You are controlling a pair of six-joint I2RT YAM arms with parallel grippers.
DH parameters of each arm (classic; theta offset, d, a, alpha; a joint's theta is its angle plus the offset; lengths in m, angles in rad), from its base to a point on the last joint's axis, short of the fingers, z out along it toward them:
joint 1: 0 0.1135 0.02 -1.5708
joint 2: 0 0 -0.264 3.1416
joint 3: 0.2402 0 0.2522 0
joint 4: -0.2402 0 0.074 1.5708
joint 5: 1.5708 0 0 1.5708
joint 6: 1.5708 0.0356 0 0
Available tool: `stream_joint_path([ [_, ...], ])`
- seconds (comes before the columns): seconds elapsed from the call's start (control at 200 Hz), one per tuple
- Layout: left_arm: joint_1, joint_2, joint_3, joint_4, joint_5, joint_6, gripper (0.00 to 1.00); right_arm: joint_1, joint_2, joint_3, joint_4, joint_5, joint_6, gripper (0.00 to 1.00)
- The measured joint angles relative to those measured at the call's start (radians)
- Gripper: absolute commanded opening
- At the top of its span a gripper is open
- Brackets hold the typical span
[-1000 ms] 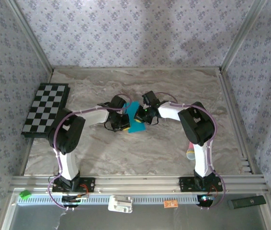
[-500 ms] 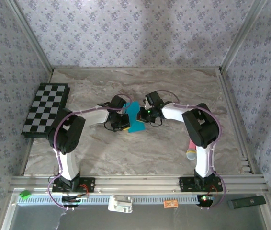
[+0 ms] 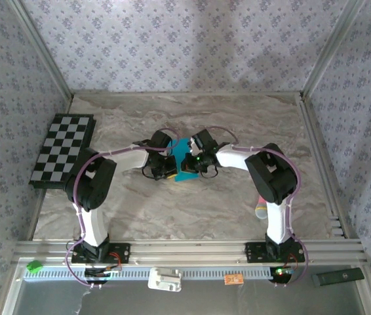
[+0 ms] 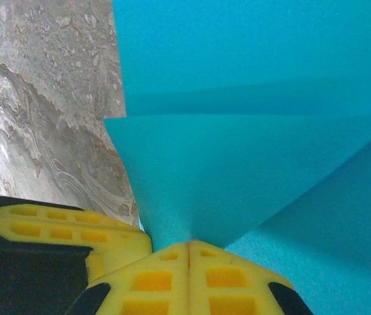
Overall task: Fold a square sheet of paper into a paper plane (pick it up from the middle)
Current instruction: Fold the triangle a second time at the center of the table.
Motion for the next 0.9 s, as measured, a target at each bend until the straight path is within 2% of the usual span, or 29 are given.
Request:
stream_joint_path([
  [0.415,0.000,-0.006,0.000,-0.001,0.000,0.016,0.00,0.004,0.043,0.037,0.002,-0.006,-0.007,0.03],
  [0.495,0.003,-0.023,-0.003,0.000,0.001,0.015,0.03,0.006,0.043,0.037,0.002,-0.001,-0.006,0.03],
  [0.685,0.006,-0.089,-0.040,0.044,0.039,-0.005,0.05,0.007,0.043,0.037,0.002,0.001,-0.006,0.03],
  [0.905,0.005,-0.077,-0.072,0.080,0.077,-0.020,0.04,0.007,0.044,0.037,0.003,0.000,0.000,0.02],
])
